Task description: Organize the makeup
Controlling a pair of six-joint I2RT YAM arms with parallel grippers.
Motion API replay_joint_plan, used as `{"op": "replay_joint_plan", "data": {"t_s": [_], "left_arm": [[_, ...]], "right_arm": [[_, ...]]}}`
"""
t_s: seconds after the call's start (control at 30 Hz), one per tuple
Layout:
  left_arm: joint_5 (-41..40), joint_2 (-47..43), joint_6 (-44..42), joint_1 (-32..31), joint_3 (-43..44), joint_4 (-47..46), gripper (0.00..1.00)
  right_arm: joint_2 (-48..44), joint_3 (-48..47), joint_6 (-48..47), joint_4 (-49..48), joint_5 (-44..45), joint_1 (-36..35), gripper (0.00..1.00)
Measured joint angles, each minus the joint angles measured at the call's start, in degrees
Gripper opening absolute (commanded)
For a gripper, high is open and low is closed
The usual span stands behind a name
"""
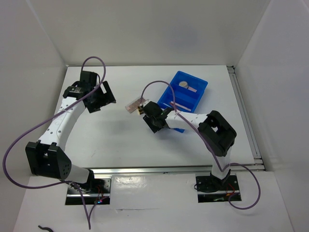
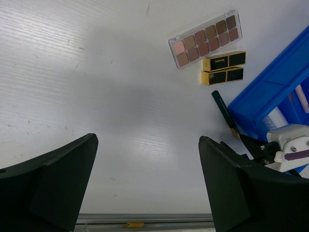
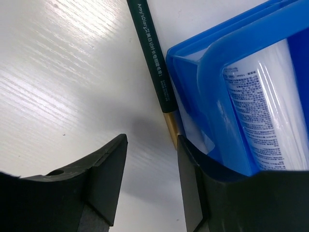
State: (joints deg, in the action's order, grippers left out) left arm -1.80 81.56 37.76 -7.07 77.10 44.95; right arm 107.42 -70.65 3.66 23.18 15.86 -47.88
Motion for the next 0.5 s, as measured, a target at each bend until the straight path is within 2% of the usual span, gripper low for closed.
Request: {"op": "replay_joint_plan", "data": {"t_s": [0.5], "left_arm": [[0.0, 0.0, 0.0, 0.0, 0.0, 0.0, 1.00]], "right_arm": [[2.6, 0.0, -1.9, -3.3, 0.5, -0.3, 0.54]]}}
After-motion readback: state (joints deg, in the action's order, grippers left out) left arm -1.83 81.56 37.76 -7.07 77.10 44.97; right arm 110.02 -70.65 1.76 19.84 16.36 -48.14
